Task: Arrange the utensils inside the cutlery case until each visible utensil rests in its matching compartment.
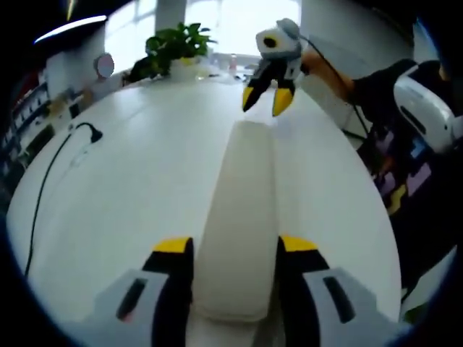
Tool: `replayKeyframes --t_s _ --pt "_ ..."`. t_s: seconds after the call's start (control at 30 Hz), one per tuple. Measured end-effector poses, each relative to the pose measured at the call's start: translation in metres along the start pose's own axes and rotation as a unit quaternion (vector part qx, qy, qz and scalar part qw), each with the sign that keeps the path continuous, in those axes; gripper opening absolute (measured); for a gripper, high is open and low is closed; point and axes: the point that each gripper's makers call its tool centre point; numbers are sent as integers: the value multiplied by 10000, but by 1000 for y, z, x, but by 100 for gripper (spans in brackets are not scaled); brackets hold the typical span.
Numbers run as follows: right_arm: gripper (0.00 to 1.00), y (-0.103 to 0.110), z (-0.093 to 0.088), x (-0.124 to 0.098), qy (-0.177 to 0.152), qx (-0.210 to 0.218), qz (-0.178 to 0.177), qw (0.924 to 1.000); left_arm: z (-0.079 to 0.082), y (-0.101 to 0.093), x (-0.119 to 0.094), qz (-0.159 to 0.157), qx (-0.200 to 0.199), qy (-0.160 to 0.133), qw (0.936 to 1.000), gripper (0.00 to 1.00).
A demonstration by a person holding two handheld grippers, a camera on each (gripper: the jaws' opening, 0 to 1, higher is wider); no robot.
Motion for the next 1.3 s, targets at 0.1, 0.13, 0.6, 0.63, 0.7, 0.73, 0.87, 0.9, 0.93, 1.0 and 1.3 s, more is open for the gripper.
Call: replayKeyframes --t_s 0.1,0.13,0.6,0.63,0.7,0.73,0.87,0.9,0.93,1.0,1.3 --pt "22 3 5 5 461 -778 150 9958 0 1 0 17 11 17 10000 48" --pt "21 5 12 8 542 -1055 249 9926 0 1 -1 30 18 17 10000 48" --pt "19 10 6 40 2022 -1772 765 9601 1 5 1 63 -31 74 9999 49" --pt "19 10 6 40 2043 -1770 746 9599 1 5 1 67 -32 73 9999 49" --pt "18 9 4 39 2190 -1860 731 9550 1 5 2 67 -57 60 9999 49" --pt "18 10 4 39 2247 -1890 730 9531 1 5 2 67 -56 60 9999 49" --pt "18 11 2 41 2503 -1871 705 9473 0 6 3 65 -69 70 9999 50" --pt "18 11 2 41 2551 -1874 706 9459 0 6 3 57 -78 80 9999 50" --pt "18 12 1 41 2609 -1902 716 9437 0 6 4 55 -90 88 9999 50" --pt "18 12 1 42 2702 -1868 717 9418 0 6 4 75 -85 89 9999 50" --pt "18 12 0 41 2959 -1809 668 9356 2 8 -23 349 -163 -115 9992 50"
Point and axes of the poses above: the point that each gripper's makers call its tool centre point, and the gripper's own axes: x roughly forward along the fingers, y roughly to its left, z roughly out of its top
